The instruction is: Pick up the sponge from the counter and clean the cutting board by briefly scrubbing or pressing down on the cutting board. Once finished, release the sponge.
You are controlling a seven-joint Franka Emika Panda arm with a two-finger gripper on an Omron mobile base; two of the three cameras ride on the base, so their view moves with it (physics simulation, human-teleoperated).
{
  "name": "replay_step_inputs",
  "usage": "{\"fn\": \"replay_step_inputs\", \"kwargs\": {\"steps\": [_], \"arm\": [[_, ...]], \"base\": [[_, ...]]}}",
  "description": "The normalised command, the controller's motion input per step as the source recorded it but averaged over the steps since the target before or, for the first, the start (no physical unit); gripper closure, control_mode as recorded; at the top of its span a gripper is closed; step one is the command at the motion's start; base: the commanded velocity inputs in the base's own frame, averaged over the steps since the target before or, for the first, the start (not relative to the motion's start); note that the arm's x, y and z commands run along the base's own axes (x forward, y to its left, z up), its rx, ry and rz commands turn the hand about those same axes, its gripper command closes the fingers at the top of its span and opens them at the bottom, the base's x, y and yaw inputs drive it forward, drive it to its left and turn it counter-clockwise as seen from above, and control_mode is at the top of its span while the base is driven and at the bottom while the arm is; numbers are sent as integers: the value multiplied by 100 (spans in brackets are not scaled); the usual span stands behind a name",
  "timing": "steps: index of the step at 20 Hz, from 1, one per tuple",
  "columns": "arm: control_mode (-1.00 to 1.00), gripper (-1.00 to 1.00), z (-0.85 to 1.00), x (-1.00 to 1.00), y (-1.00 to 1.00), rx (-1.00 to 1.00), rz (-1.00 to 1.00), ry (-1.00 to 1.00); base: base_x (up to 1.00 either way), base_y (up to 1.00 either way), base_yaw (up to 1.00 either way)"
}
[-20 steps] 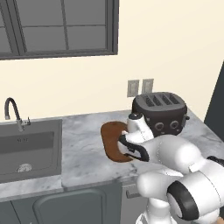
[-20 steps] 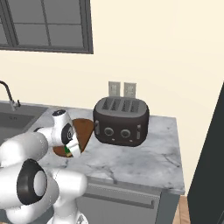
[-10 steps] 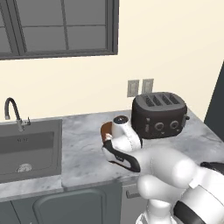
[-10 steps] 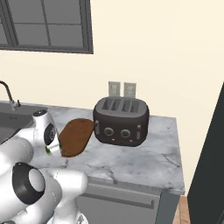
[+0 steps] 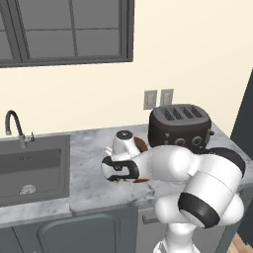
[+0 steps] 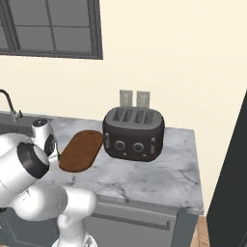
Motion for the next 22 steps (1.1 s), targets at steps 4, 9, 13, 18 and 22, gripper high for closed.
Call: {"fn": "replay_step_inputs", "kwargs": {"steps": [4, 9, 13, 18, 22], "arm": [[-100, 100, 17, 20, 51, 15, 0, 5], [-100, 100, 13, -4, 41, 13, 0, 2], [-100, 100, 0, 0, 28, 3, 0, 5], [-100, -100, -9, 0, 6, 0, 0, 7], [-100, -100, -1, 0, -2, 0, 0, 8]], "base": [[0, 0, 0], [0, 0, 0], [0, 0, 0], [0, 0, 0], [0, 0, 0]]}}
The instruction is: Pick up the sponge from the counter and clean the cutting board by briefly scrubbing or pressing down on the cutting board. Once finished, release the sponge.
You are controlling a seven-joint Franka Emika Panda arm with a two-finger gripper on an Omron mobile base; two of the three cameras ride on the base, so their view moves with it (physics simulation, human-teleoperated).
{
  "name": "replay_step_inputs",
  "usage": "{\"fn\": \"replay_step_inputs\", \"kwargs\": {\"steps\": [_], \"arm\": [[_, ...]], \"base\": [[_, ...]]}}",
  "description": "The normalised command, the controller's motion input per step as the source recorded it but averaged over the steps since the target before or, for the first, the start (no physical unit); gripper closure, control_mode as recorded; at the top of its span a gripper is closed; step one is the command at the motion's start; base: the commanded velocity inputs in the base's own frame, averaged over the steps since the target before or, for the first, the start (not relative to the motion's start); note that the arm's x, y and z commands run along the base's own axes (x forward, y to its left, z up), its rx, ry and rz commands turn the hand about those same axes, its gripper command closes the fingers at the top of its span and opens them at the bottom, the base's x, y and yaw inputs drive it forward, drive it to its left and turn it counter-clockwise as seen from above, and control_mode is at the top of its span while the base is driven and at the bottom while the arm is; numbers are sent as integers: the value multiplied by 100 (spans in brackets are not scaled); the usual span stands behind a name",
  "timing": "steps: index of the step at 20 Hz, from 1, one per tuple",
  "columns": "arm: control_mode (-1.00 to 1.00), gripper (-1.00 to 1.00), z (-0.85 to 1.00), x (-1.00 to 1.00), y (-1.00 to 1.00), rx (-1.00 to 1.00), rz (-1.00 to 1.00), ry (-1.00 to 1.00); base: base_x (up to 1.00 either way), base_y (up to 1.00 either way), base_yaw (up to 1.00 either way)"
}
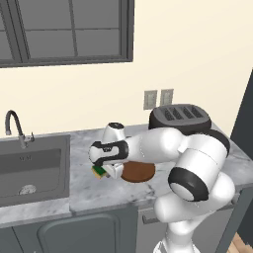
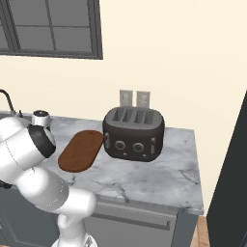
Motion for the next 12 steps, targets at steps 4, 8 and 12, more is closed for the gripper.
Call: {"fn": "replay_step_inputs", "kwargs": {"steps": [4, 8, 12], "arm": [[-100, -100, 3, -3, 0, 0, 0, 6], [-100, -100, 46, -21, 0, 0, 0, 2], [-100, -100, 94, -74, -13, 0, 0, 0]], "base": [[0, 0, 0], [0, 0, 0], [0, 0, 0]]}}
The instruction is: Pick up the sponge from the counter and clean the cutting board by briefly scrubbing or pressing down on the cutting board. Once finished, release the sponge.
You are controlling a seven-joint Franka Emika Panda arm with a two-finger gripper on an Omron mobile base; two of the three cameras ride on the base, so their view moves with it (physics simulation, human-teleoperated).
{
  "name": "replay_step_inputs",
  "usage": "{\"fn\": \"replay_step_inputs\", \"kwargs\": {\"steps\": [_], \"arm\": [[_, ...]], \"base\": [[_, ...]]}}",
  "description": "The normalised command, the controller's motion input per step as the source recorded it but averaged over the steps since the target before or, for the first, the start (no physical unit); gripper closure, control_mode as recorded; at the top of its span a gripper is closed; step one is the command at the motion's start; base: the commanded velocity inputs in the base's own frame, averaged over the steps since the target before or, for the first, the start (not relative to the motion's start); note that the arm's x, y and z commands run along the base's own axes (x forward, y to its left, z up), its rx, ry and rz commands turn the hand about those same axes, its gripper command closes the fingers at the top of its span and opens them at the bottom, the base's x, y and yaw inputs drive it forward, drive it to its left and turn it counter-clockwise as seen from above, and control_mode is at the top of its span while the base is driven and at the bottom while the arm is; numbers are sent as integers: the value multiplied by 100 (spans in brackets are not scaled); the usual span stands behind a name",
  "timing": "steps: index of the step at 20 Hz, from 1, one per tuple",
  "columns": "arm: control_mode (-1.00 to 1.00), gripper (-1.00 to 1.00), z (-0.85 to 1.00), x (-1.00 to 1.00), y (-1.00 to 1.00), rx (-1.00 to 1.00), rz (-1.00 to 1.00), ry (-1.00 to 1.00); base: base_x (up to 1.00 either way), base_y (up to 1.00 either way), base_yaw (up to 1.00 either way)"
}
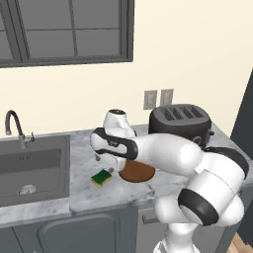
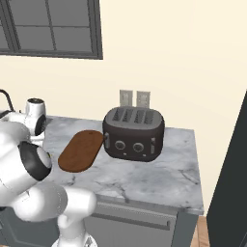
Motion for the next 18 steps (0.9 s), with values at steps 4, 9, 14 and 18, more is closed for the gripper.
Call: {"fn": "replay_step_inputs", "kwargs": {"steps": [4, 9, 14, 18], "arm": [[-100, -100, 40, -100, -62, 0, 7, 0], [-100, -100, 34, -100, -92, 0, 21, -3], [-100, -100, 70, -88, -83, 0, 25, -15], [-100, -100, 56, -100, -67, -4, 30, -22]], "base": [[0, 0, 0], [0, 0, 0], [0, 0, 0], [0, 0, 0]]}}
